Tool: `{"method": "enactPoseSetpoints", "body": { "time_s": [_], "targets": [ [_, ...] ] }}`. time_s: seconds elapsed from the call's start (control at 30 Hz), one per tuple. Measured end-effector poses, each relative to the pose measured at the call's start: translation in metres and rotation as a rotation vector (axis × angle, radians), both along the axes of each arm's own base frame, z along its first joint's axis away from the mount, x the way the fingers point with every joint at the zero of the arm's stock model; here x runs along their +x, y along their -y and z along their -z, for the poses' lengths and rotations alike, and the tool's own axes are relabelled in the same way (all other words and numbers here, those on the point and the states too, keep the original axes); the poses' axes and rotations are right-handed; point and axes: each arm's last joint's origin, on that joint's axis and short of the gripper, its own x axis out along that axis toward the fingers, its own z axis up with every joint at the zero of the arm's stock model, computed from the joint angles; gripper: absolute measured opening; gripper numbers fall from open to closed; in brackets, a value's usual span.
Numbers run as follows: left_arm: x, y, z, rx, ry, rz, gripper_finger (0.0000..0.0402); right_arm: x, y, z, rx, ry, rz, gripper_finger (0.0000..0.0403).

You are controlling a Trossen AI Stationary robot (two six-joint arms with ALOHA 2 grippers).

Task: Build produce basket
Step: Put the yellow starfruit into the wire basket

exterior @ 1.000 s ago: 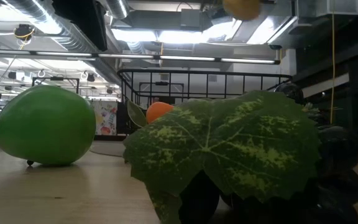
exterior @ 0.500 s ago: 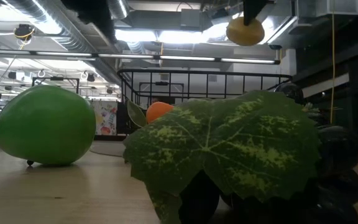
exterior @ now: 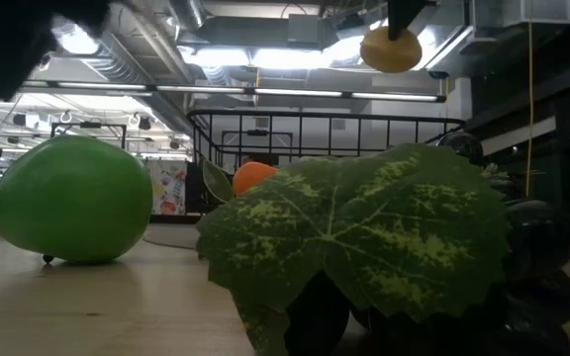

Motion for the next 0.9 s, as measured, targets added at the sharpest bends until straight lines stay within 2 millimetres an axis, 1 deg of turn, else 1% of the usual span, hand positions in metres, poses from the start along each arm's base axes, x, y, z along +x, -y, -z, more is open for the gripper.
{"method": "enactPoseSetpoints", "body": {
  "time_s": [0.1, 0.23, 0.33, 0.5, 0.6, 0.73, 0.9],
  "targets": [
    [-0.014, 0.002, -0.001, 0.050, -0.085, -0.154, 0.0069, 0.000, 0.000, 0.000, 0.000, -0.001, 0.000, 0.0006],
    [-0.023, 0.007, -0.001, 0.096, -0.104, -0.289, 0.0069, 0.000, 0.000, 0.000, 0.000, -0.001, 0.000, 0.0006],
    [-0.028, 0.009, 0.013, 0.084, -0.147, -0.422, 0.0069, 0.000, 0.000, 0.000, 0.002, -0.003, -0.001, 0.0006],
    [-0.038, 0.006, 0.047, 0.040, -0.282, -0.472, 0.0069, 0.000, 0.000, 0.001, 0.016, -0.006, -0.005, 0.0006],
    [-0.050, 0.003, 0.064, 0.031, -0.405, -0.499, 0.0069, 0.000, 0.000, 0.001, 0.018, -0.006, -0.005, 0.0006],
    [-0.057, -0.001, 0.086, 0.021, -0.439, -0.503, 0.0069, 0.000, 0.000, 0.001, 0.018, -0.004, -0.003, 0.0006],
    [-0.052, 0.001, 0.087, 0.018, -0.358, -0.483, 0.0069, 0.000, 0.000, 0.001, 0.018, -0.004, -0.003, 0.0006]
  ]
}}
